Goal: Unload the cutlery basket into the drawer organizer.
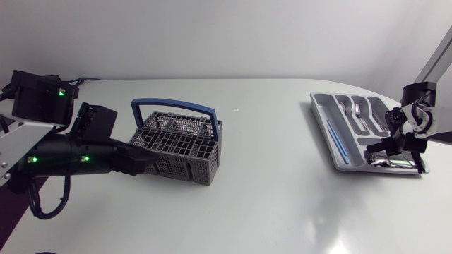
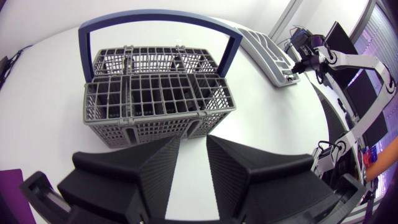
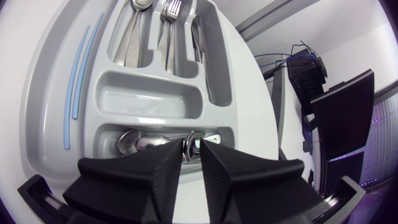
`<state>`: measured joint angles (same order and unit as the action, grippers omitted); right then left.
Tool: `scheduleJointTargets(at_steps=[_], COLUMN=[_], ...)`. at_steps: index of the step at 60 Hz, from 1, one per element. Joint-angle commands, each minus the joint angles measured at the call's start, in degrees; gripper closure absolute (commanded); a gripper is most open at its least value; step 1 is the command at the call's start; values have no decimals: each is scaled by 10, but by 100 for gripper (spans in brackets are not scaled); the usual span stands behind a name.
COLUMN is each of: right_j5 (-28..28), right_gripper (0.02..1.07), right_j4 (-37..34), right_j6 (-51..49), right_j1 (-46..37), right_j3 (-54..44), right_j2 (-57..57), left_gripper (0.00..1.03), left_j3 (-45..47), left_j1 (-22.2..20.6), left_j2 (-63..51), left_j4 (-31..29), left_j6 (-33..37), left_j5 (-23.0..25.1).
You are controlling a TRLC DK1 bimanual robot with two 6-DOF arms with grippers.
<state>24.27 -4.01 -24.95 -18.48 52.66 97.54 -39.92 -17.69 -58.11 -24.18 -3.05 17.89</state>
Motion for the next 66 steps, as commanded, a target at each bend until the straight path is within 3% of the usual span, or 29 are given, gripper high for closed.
scheduleJointTargets(at_steps=[1, 13, 21, 39, 58, 66], right_j5=[10, 16, 21, 17, 2, -22], right_gripper=[62, 31, 18, 18, 18, 18], right_j4=[12, -1, -17, -77, -180, -214], right_j6=[-11, -5, 4, 41, 147, 198], right_j1=[7, 21, 36, 119, 292, 362], right_j3=[-13, -12, -13, -39, -25, -8], right_j2=[8, -26, -51, -148, -212, -215], left_gripper=[69, 69, 69, 69, 70, 70], left_j3=[-1, -2, -1, 2, 19, 23], left_j1=[2, 13, 20, 76, 140, 190], left_j2=[7, 16, 23, 26, 15, -20], left_j4=[-7, -15, -22, -25, -1, 17], left_j6=[-6, 1, 8, 37, 71, 88], left_j5=[0, 0, 0, 1, 13, 31])
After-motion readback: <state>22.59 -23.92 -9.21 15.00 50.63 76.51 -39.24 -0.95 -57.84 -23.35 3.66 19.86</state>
